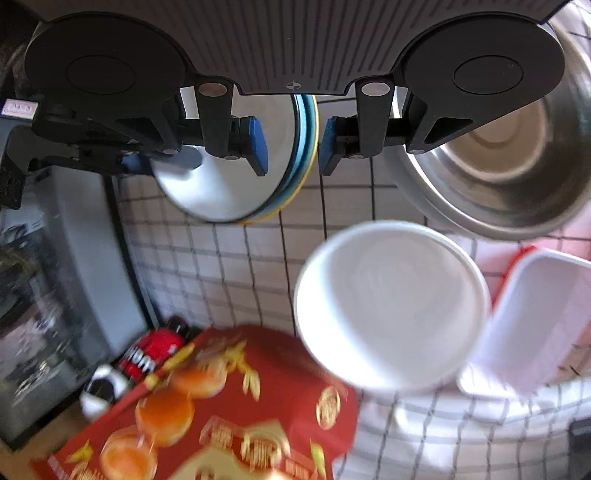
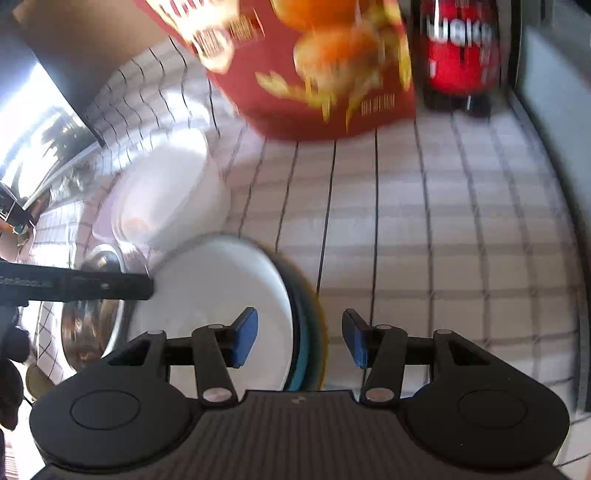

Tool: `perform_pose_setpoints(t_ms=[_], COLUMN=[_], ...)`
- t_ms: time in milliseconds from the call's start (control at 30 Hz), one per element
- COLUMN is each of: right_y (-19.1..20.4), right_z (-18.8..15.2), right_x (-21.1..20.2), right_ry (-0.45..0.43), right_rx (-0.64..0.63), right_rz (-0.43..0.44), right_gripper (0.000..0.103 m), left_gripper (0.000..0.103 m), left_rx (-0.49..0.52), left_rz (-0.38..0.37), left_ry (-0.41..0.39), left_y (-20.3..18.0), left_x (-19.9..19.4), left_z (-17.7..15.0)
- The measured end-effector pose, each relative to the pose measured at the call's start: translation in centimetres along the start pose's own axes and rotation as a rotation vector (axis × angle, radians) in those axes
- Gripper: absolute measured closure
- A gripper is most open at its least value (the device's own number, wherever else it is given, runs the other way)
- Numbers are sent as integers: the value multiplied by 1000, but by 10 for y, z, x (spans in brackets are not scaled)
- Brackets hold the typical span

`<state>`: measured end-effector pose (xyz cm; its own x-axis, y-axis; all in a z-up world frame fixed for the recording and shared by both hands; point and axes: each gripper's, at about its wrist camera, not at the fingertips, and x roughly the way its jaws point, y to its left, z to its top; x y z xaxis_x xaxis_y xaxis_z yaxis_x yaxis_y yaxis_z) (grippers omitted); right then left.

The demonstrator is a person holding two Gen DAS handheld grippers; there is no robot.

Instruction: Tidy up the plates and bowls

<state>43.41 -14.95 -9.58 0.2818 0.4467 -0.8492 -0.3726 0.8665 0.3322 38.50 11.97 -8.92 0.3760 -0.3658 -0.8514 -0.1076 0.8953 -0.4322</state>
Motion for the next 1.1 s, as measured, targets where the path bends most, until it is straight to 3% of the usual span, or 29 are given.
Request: perform_pose_setpoints(t_ms=[133,167,267,400,533,633,733,767,900,1000,1100], right_y=[13,19,35,60,82,86,75,71,69,72,77], right_z=[26,33,55,77,93,106,119,120,117,112,113], right_x=[-24,-25,-19,-6,12,40,79,91,127,132,118], right_ry=[-102,-116,-124,-110,-108,-24,89,126,235,261,213], right_rx=[-35,-45,-74,-124,-184,-161,-17,23,90,98,71], right_rz=[-23,-37,-103,-156,-171,-113,-44,-26,5,49,41], right_gripper=[37,32,31,26,22,22,30,37,52,73,74], left_gripper=[69,69,69,69,69,69,69,69,72,80,81], left_rx=[-73,-103,-171,-247,-268,-269,-264,-262,-252,-228,-171], left_rz=[-10,8,104,214,210,204,217,222,224,207,210], left_ry=[-130,-178,-272,-253,-196,-179,-162,-154,-93,-86,-122], left_y=[19,25,51,83,97,102,102,102,104,98,82], left_x=[-37,-44,-52,-37,-17,-3,9,13,34,39,33], left_z=[17,22,37,54,64,70,75,78,84,84,87])
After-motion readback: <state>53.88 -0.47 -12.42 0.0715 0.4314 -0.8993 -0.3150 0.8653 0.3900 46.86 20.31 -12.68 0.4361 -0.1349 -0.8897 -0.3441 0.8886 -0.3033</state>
